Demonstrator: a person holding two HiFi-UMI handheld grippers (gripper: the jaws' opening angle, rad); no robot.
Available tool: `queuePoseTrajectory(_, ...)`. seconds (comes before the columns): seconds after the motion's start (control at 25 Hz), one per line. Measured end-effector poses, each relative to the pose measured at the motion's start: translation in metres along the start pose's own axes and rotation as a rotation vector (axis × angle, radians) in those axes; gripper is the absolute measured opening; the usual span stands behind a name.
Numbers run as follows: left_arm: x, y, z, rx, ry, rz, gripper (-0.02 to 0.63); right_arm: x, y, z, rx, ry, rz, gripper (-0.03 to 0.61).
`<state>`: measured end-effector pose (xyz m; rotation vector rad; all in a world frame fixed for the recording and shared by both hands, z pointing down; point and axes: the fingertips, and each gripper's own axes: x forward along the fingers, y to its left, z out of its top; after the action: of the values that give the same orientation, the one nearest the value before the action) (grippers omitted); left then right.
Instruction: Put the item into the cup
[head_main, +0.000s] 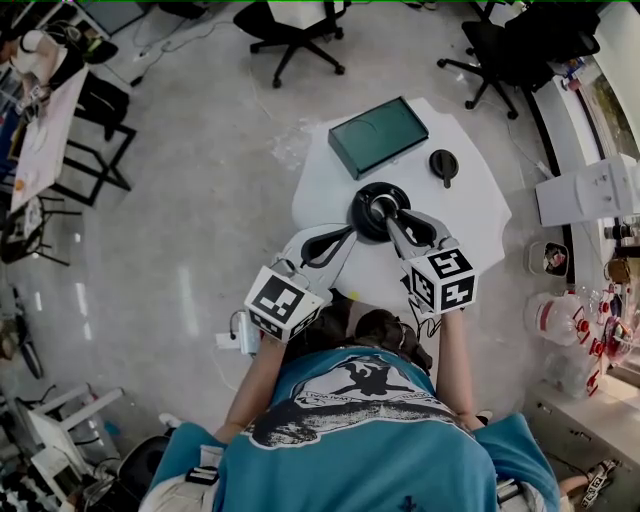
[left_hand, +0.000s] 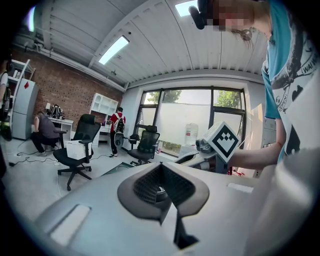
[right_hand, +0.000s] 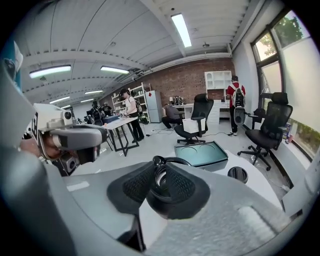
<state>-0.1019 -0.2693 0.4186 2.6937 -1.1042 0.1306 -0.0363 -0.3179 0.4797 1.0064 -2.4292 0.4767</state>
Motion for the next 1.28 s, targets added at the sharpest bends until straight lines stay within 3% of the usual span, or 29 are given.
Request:
queuePoseTrajectory(0.32,-0.004,-0.012,0.0,0.003,-0.016,0.013,0.003,-0.026,0.021,0.017,0.067,-0.138,0.067,0.077)
queuePoseTrajectory(1.28,-0.016,-0.115,-0.003,0.049,-0.01,0.064,0.003,-0.129,0.038,-0.005,0.126,-0.307,0.148,0.077)
